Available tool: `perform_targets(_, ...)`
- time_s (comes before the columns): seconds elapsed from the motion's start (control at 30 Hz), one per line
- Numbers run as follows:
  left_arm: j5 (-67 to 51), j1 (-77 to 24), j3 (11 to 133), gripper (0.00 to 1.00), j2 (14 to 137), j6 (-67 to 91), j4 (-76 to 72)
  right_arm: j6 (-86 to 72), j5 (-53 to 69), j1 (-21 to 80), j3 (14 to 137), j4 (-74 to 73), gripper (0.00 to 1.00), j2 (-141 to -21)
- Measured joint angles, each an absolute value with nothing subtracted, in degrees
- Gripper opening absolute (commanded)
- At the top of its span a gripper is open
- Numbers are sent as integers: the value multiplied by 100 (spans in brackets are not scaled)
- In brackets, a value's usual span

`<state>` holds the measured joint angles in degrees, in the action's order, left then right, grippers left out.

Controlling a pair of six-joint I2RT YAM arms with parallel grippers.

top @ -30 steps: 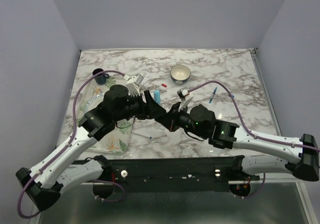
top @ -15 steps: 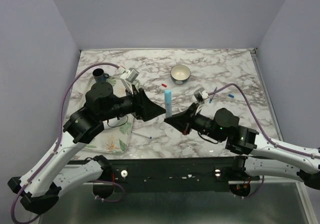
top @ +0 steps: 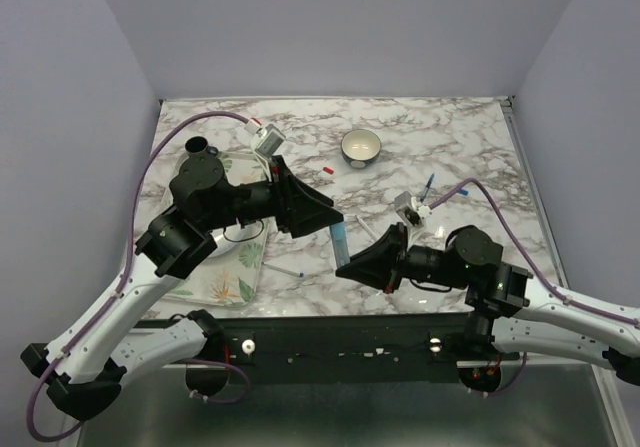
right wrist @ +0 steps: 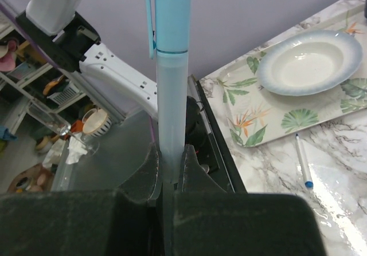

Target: Insert the pens into the pen caps

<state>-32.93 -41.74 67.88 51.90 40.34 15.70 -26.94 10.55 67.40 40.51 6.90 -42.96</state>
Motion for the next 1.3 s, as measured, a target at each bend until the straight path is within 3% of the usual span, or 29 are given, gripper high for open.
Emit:
perform_targets(0.17,-3518,-4176,6547,61,5205,4145,1291,-2720,1264,6737,3924,803,1,-4281)
perform_targets(0.37,-3651,-4176,6316,41,5083,4320,882,-2766,1341,6737,3911,858,1,-4322)
perform_targets(0.57,-3828,-4176,6136,1,5037,4569,508,-2847,1347,6733,3894,934,1,-4410)
perform_targets(0.8,-3844,-4145,5586,0,4873,5129,-73,-2860,1313,6733,3900,908,1,-4512)
perform_targets(1.3,-3573,-4062,4482,0,4375,6289,-2171,-2274,1098,6831,5481,-1149,1,-4821)
